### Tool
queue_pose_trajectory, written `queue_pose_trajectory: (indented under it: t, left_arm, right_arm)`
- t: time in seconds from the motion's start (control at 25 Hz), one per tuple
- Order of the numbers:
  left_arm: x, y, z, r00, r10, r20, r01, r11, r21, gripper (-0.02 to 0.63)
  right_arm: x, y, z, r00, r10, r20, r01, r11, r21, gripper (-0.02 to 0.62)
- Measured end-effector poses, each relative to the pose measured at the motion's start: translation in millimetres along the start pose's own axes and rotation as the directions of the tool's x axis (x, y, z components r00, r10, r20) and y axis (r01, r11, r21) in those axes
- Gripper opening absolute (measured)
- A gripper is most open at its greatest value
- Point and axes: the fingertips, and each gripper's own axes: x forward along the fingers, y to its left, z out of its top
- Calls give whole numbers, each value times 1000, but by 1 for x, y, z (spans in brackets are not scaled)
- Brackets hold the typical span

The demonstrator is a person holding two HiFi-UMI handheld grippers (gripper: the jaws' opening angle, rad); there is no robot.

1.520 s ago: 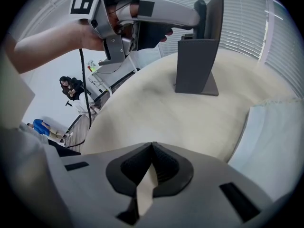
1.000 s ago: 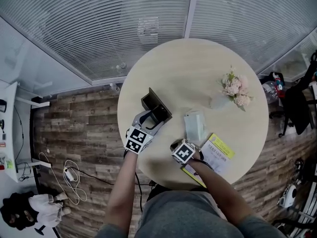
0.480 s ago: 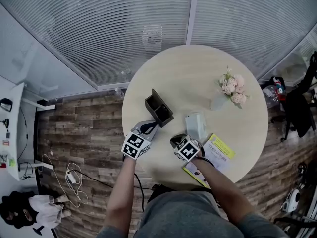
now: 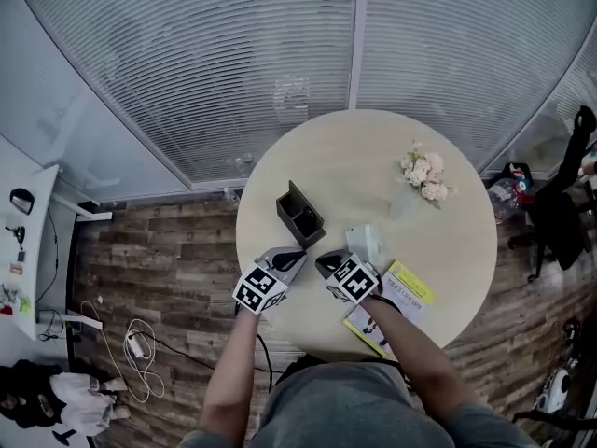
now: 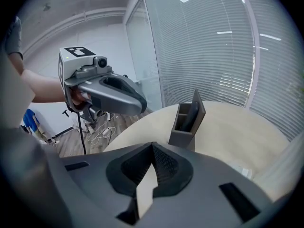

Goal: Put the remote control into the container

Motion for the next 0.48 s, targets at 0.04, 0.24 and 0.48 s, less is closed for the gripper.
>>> queue_pose_trajectory:
  t: [0.04, 0.24, 0.48]
  left_arm:
    - [-3, -2, 3, 1000, 0, -1, 0, 1000, 7, -3]
    - [-16, -7, 23, 999, 32, 12, -33, 999, 36, -3]
    - [-35, -13, 44, 994, 97, 41, -99, 994, 41, -3]
  right_arm:
    - [-4, 0, 5, 1000, -4, 11, 4, 1000, -2, 15]
    - [-26, -4, 34, 996, -22, 81, 24, 1000, -20, 15]
    - [-56, -1, 57, 990, -23, 142, 33, 997, -70, 15]
